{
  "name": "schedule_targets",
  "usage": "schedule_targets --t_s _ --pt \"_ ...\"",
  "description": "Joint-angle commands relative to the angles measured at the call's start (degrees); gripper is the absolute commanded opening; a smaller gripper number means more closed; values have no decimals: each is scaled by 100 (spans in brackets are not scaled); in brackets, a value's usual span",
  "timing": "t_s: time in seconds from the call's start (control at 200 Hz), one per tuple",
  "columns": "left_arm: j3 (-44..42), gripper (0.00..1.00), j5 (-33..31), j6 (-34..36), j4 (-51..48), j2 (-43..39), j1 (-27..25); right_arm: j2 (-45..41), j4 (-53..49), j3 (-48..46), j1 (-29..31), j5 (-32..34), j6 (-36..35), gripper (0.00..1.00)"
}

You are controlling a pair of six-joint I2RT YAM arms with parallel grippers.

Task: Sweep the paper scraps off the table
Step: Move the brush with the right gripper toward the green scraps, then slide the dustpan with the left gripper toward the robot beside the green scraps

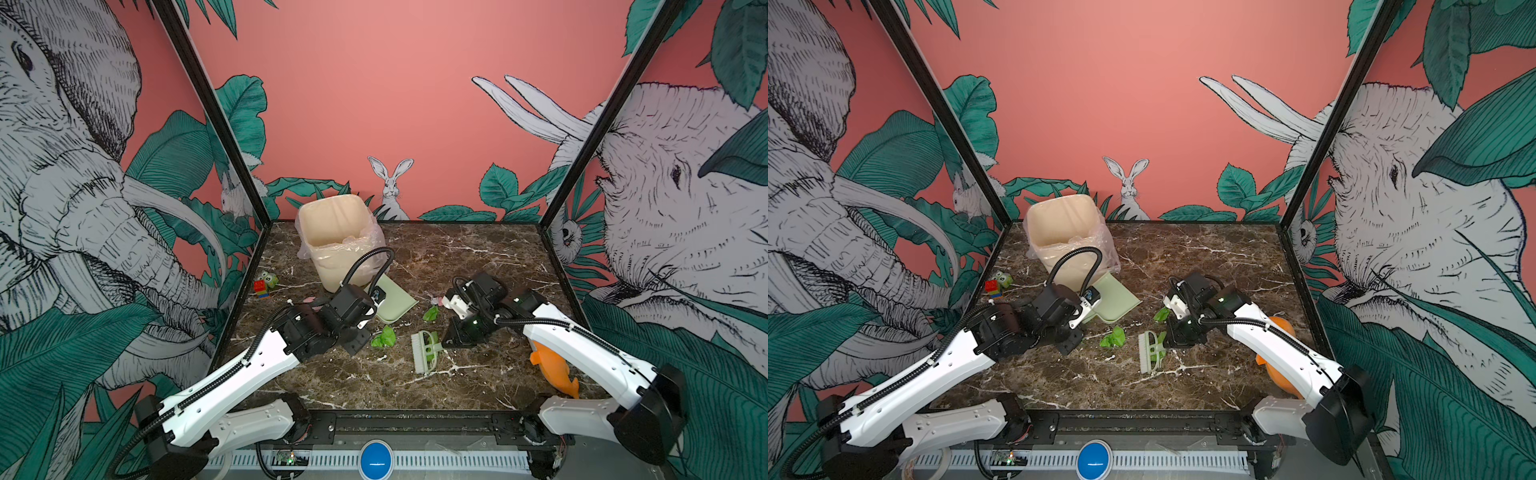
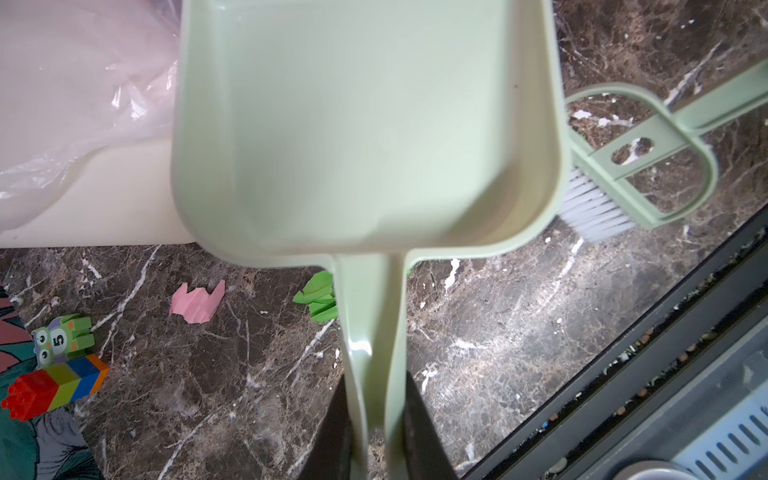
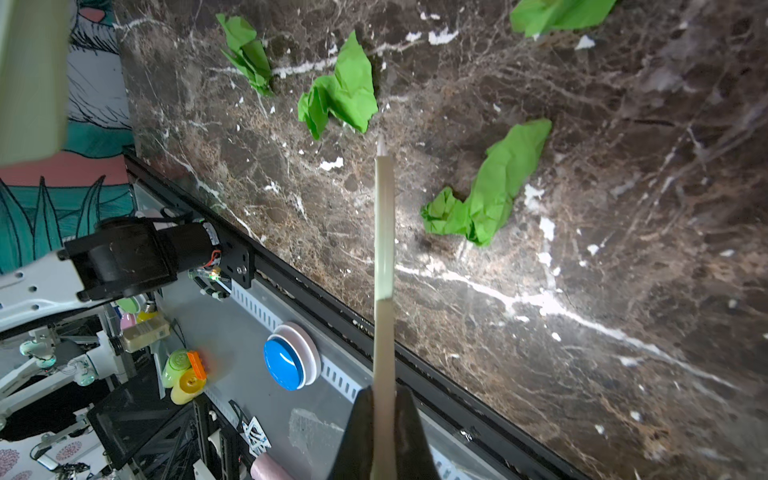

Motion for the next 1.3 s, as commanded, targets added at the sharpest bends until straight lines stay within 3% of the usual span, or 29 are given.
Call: schedule_targets --t_s 0.0,0.295,0.64,0.835,1.295 --pt "-65 3 -21 -104 -37 48 -37 177 949 -139 19 -142 458 0" --pt "-72 3 89 -101 -28 189 -95 6 846 -621 -230 99 561 0" --pt "-138 3 201 -138 25 325 -290 -755 -1036 -815 -988 353 -507 0" --pt "-164 3 366 -260 50 504 -495 -1095 -1993 -450 -1367 627 -1000 0" --pt "-330 4 903 -688 206 1070 -1355 -1133 -3285 799 -1486 1613 -1793 0"
